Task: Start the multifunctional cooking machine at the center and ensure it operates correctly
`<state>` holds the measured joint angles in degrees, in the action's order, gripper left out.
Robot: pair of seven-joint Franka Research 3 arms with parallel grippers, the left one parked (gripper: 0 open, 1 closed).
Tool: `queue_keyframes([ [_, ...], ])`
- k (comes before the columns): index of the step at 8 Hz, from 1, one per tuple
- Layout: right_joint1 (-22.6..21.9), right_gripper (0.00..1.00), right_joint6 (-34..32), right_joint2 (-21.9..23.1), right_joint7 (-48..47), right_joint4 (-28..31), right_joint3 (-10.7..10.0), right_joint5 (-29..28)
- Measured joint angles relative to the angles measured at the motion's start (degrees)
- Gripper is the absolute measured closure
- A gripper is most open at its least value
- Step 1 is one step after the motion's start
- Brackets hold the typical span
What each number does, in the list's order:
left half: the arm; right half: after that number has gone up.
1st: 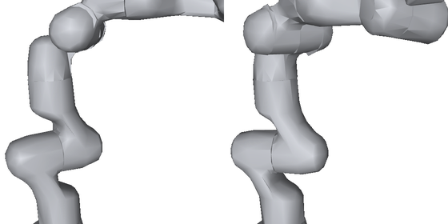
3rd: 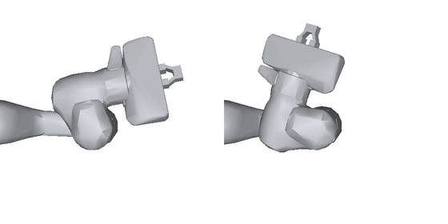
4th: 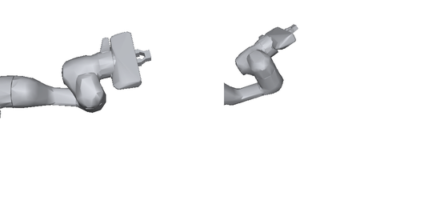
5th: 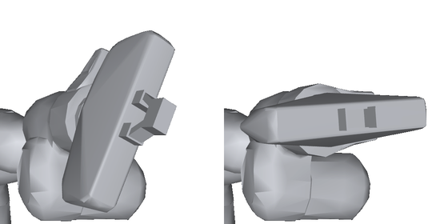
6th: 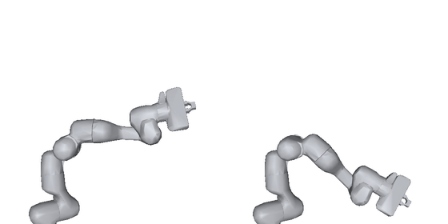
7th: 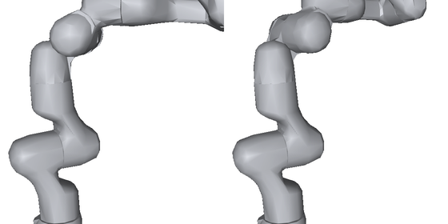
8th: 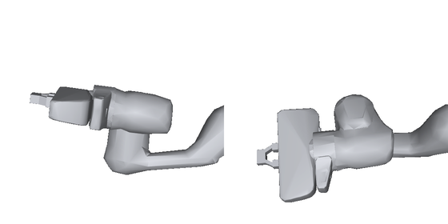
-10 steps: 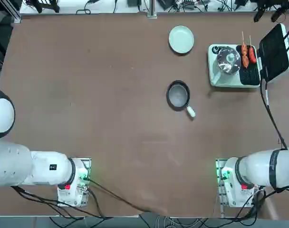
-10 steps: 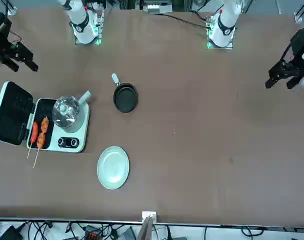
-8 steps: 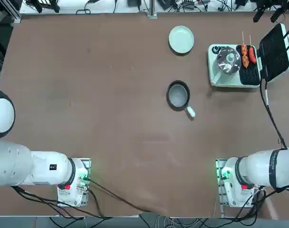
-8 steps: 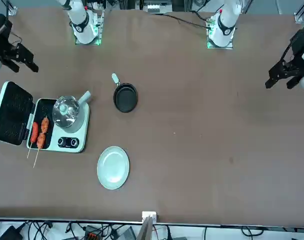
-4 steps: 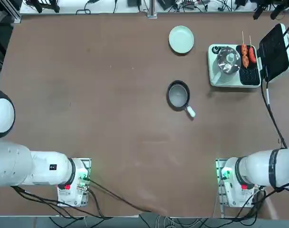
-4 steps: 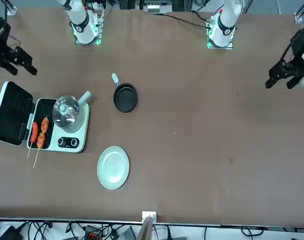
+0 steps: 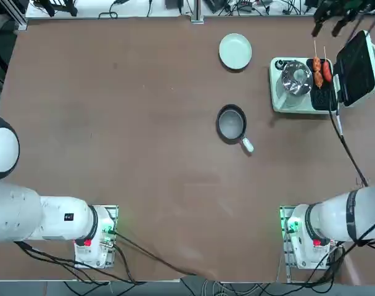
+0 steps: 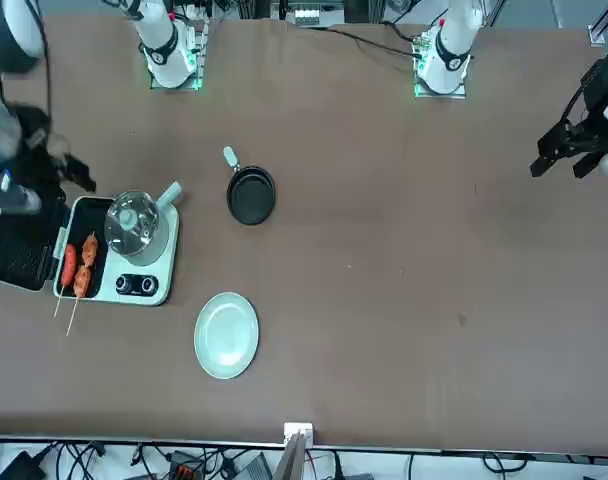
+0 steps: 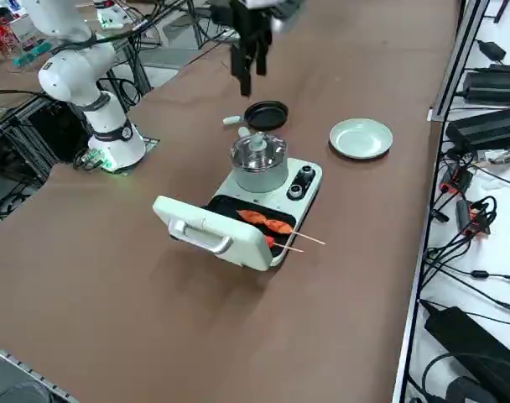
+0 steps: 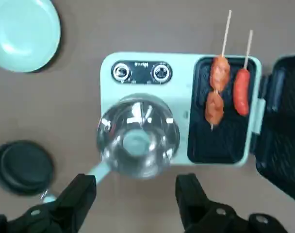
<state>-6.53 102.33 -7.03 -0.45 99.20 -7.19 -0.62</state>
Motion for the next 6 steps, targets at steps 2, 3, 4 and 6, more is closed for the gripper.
queue_keyframes([
  [2, -0.75, 0.00, 8.73, -7.66, -3.15, -0.10, 0.12, -0.05],
  [3, -1.38, 0.00, 12.23, -10.54, -5.65, -0.19, 0.17, -0.06],
  [4, -2.32, 0.00, 15.12, -12.83, -8.27, -0.34, 0.21, -0.06],
  [6, -3.81, 0.01, 19.75, -16.43, -11.14, -0.48, 0.23, -0.06],
])
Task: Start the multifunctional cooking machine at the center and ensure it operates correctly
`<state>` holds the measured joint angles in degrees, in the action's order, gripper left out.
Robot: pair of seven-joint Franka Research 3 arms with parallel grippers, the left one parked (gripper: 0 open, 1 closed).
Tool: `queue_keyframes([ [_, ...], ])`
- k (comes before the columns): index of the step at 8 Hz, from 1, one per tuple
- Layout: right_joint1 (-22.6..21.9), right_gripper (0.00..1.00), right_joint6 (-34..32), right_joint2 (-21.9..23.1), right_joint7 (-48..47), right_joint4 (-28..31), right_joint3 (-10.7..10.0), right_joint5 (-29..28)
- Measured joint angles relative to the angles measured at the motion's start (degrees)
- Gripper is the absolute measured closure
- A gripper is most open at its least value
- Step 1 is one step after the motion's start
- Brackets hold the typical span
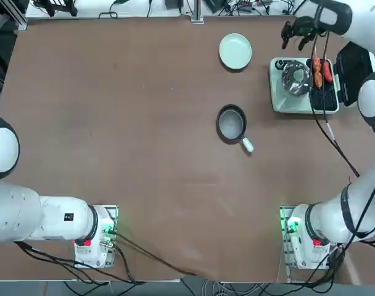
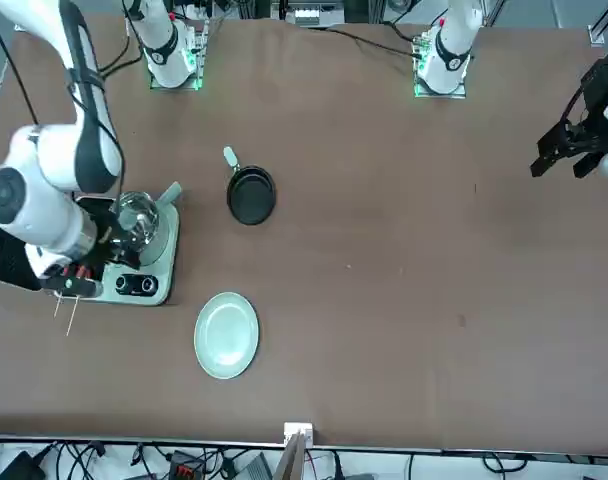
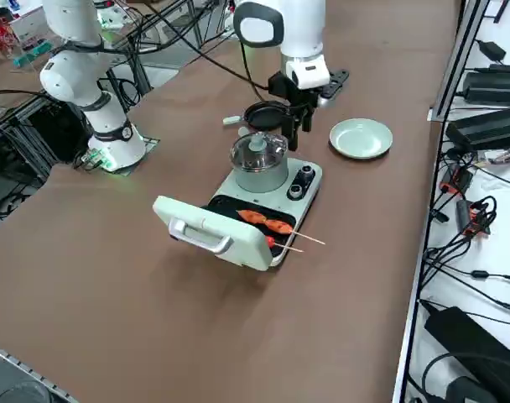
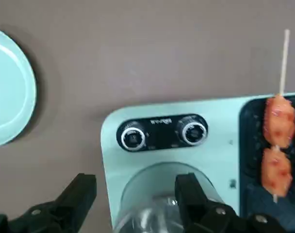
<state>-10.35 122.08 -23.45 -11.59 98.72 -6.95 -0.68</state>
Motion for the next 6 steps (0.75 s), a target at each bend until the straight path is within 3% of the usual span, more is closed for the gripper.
queue_keyframes([
  [3, 0.05, 0.06, 5.18, -5.02, -1.45, -0.23, -0.23, 0.00],
  [6, 0.04, 0.08, 6.13, -6.36, -4.49, -0.56, -0.24, -0.02],
])
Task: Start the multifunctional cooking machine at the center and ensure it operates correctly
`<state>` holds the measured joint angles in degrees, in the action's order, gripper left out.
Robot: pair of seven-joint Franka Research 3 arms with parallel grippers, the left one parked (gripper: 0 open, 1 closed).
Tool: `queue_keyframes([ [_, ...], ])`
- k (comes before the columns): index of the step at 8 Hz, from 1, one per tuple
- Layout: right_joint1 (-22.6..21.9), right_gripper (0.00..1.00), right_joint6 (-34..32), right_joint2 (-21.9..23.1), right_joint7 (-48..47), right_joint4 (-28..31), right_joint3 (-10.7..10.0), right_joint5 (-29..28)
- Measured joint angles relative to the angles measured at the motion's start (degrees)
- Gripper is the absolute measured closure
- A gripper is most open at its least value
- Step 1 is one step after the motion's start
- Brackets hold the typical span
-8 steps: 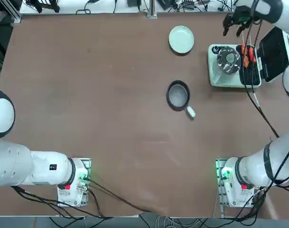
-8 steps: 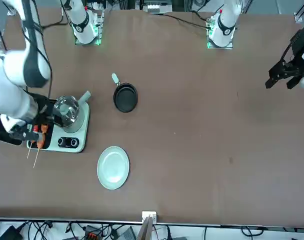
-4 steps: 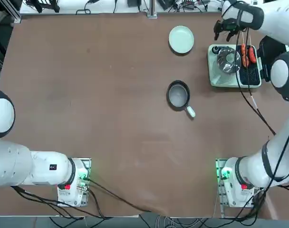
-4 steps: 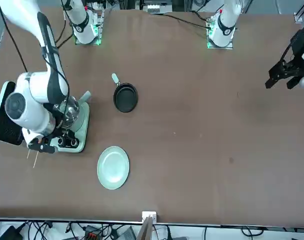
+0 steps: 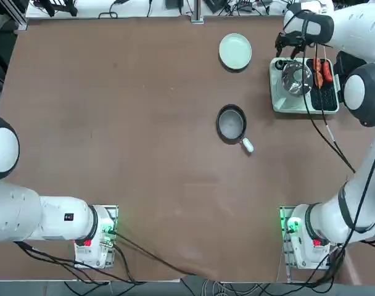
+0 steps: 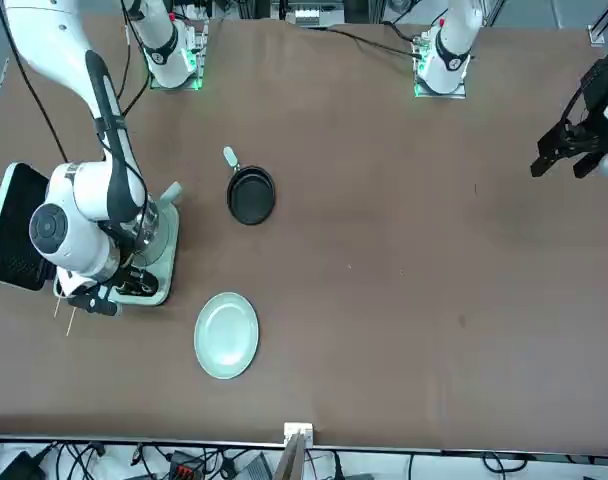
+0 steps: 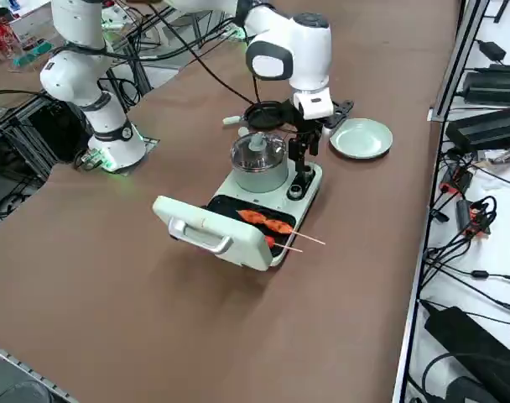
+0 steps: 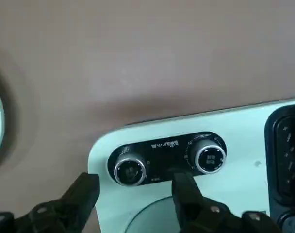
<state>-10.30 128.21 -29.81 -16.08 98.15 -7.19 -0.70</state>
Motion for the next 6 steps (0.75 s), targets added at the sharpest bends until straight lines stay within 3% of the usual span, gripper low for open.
queue_keyframes([
  [6, -0.01, 0.15, 1.28, -2.45, -3.71, -0.06, 0.00, -0.02],
])
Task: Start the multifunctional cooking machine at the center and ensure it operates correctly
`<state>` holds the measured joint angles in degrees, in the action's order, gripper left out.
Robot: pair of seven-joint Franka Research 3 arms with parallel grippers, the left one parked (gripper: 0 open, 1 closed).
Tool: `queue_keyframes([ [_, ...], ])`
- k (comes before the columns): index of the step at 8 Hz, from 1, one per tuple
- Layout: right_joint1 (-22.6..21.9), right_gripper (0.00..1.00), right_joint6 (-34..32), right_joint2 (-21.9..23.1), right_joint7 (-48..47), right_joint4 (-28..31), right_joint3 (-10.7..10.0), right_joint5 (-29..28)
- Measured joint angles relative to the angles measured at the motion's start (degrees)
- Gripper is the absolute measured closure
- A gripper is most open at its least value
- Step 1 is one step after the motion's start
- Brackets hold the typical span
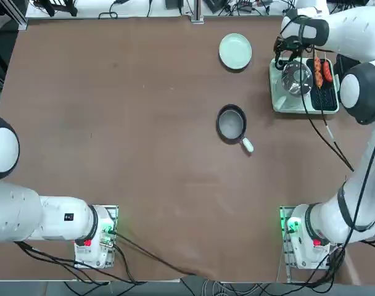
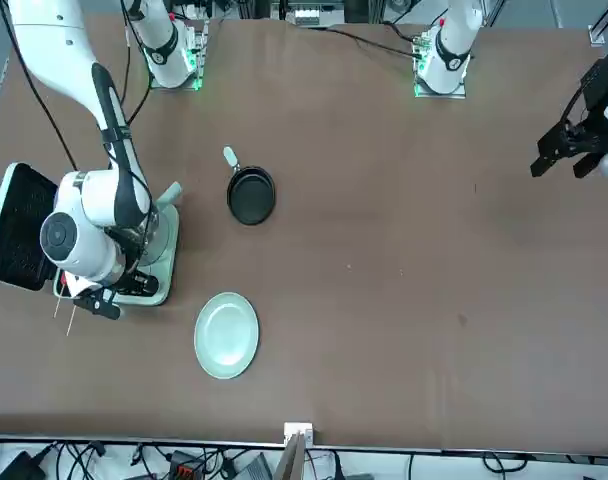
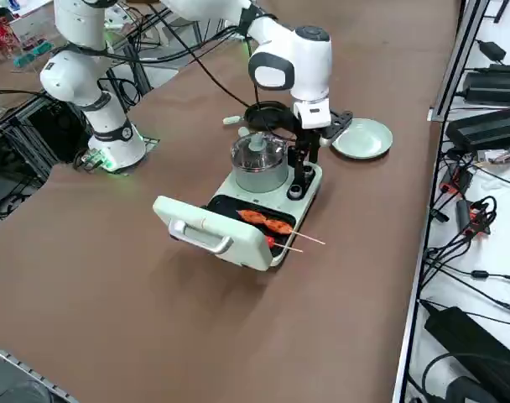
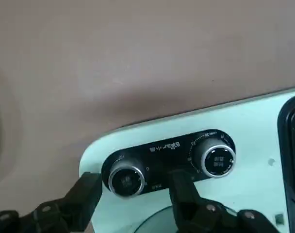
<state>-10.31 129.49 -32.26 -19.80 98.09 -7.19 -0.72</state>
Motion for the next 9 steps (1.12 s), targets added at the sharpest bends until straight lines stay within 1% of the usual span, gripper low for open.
queue_keyframes([
  [9, 0.08, 0.20, 0.13, -1.25, -0.71, -0.05, -0.09, -1.29],
])
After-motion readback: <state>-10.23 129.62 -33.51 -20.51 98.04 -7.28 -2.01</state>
